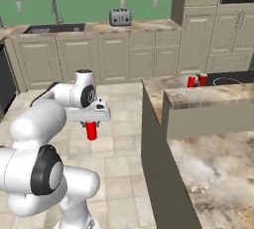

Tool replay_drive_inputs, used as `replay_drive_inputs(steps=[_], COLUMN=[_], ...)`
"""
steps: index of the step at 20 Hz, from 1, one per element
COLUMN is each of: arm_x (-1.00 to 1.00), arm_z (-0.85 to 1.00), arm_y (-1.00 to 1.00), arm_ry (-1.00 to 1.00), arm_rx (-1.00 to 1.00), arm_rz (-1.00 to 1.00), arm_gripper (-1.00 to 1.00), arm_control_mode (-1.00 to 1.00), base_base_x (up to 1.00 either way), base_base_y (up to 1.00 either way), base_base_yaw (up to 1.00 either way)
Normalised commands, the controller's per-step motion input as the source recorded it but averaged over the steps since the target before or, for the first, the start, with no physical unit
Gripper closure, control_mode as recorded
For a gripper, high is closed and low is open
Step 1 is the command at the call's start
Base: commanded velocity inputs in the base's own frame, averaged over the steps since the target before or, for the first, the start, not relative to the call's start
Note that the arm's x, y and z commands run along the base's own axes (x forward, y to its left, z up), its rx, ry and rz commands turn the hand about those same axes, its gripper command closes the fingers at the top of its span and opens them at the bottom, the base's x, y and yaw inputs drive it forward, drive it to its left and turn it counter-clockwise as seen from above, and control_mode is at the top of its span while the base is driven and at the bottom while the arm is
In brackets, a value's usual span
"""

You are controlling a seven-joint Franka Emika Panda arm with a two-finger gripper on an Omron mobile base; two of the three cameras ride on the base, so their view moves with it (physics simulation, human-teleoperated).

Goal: Four empty soda cans are scattered around the kitchen. Gather all the cans and cluster them next to the stove for recycling.

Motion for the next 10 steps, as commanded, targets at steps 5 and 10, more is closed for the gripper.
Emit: replay_drive_inputs(steps=[5,10], arm_x=[0.0,0.0], arm_z=[0.0,0.0], arm_y=[0.0,0.0], arm_ry=[0.0,0.0], arm_rx=[0.0,0.0], arm_rz=[0.0,0.0], arm_gripper=[1.0,1.0], arm_control_mode=[1.0,1.0], base_base_x=[0.67,0.67], base_base_y=[0.4,0.38], base_base_yaw=[-0.11,-0.14])
